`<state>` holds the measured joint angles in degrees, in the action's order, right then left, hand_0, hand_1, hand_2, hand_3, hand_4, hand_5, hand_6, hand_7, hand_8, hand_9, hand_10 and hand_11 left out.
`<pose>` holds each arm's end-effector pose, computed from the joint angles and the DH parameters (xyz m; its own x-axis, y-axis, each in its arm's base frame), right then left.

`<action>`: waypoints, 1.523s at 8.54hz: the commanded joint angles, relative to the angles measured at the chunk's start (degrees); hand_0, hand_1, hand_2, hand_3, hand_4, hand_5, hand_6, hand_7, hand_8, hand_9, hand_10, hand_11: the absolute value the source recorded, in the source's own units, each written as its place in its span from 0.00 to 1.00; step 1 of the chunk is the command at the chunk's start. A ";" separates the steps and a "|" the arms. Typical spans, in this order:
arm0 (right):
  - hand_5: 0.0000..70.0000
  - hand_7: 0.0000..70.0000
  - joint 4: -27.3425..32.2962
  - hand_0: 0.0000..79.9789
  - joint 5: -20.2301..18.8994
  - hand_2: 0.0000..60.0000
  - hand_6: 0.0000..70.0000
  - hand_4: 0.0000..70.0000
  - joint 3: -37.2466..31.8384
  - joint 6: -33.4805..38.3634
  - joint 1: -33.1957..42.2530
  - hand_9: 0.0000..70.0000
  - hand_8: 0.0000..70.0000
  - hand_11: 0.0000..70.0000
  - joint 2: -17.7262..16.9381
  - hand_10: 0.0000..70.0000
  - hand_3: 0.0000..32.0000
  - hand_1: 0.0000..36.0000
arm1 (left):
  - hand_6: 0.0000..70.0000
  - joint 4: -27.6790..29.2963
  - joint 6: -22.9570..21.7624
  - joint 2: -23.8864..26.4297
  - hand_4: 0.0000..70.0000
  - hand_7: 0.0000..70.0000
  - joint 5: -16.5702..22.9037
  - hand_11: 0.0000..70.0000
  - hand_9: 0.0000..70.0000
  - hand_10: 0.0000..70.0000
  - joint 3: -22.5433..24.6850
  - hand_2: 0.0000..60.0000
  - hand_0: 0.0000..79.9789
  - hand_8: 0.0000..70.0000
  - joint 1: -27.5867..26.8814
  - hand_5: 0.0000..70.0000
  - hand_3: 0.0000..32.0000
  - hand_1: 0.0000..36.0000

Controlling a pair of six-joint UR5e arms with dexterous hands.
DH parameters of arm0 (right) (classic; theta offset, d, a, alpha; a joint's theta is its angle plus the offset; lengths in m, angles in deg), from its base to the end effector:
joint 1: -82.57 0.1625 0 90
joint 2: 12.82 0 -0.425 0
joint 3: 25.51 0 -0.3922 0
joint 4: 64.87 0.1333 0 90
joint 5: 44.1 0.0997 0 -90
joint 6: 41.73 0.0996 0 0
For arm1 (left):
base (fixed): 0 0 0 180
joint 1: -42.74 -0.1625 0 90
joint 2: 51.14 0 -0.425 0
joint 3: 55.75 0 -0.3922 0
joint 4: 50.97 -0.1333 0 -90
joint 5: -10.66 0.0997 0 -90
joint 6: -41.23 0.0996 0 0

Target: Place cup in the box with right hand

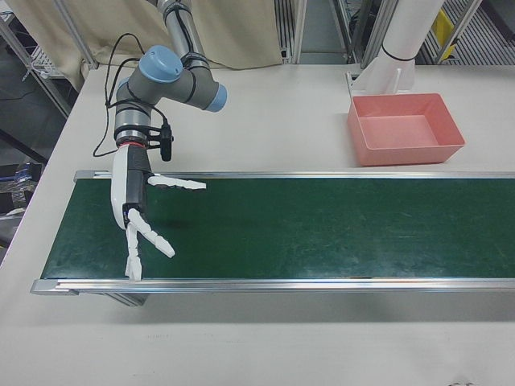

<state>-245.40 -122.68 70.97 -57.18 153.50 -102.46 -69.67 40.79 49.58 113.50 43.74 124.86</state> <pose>-0.0188 -0.5226 0.6291 -0.9645 0.1017 0.2438 -0.2293 0.1359 -0.9638 -0.0351 -0.5569 0.5417 -0.9353 -0.3539 0.0018 -0.0108 0.0234 -0.9997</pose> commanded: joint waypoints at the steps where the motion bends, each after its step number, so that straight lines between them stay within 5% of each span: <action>1: 0.10 0.13 0.00 0.71 0.00 0.09 0.06 0.09 -0.15 -0.01 0.00 0.04 0.06 0.00 0.00 0.00 0.00 0.68 | 0.00 -0.02 0.00 0.00 0.00 0.00 0.00 0.00 0.00 0.00 0.00 0.00 0.00 0.00 0.06 0.00 0.00 0.00; 5: 0.10 0.13 0.00 0.71 0.00 0.09 0.06 0.08 -0.07 -0.01 -0.09 0.04 0.06 0.00 0.00 0.00 0.00 0.68 | 0.00 -0.02 0.00 0.00 0.00 0.00 0.00 0.00 0.00 0.00 0.00 0.00 0.00 0.00 0.06 0.00 0.00 0.00; 7: 0.05 0.05 -0.09 0.57 0.00 0.18 0.03 0.04 -0.24 0.08 0.00 0.01 0.05 0.00 0.00 0.00 0.00 0.36 | 0.00 -0.02 0.00 0.00 0.00 0.00 0.00 0.00 0.00 0.00 0.00 0.00 0.00 0.00 0.06 0.00 0.00 0.00; 8: 0.05 0.02 -0.09 0.56 0.09 0.17 0.02 0.05 -0.24 0.08 0.00 0.01 0.06 0.00 0.00 0.00 0.00 0.34 | 0.00 -0.02 0.00 0.00 0.00 0.00 0.00 0.00 0.00 0.00 0.00 0.00 0.00 0.00 0.06 0.00 0.00 0.00; 10: 0.05 0.02 -0.17 0.57 0.00 0.17 0.03 0.05 -0.24 0.08 0.00 0.01 0.06 0.00 -0.09 0.00 0.00 0.35 | 0.00 -0.02 0.00 0.00 0.00 0.00 0.00 0.00 0.00 0.00 0.09 0.00 0.00 0.00 0.06 0.00 0.00 0.00; 12: 0.08 0.03 -0.35 0.65 0.00 0.07 0.03 0.02 -0.07 -0.01 -0.09 0.00 0.04 0.00 -0.09 0.00 0.00 0.56 | 0.00 -0.02 0.00 0.00 0.00 0.00 0.00 0.00 0.00 0.00 0.09 0.00 0.00 0.00 0.06 0.00 0.00 0.00; 13: 0.09 0.00 -0.52 0.66 0.00 0.06 0.03 0.01 0.02 0.08 -0.09 0.00 0.03 0.00 -0.09 0.00 0.00 0.58 | 0.00 -0.02 0.00 0.00 0.00 0.00 0.00 0.00 0.00 0.00 0.09 0.00 0.00 0.00 0.06 0.00 0.00 0.00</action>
<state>-245.65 -122.68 70.84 -57.13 153.44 -102.55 -69.69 40.80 49.58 113.49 43.81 124.92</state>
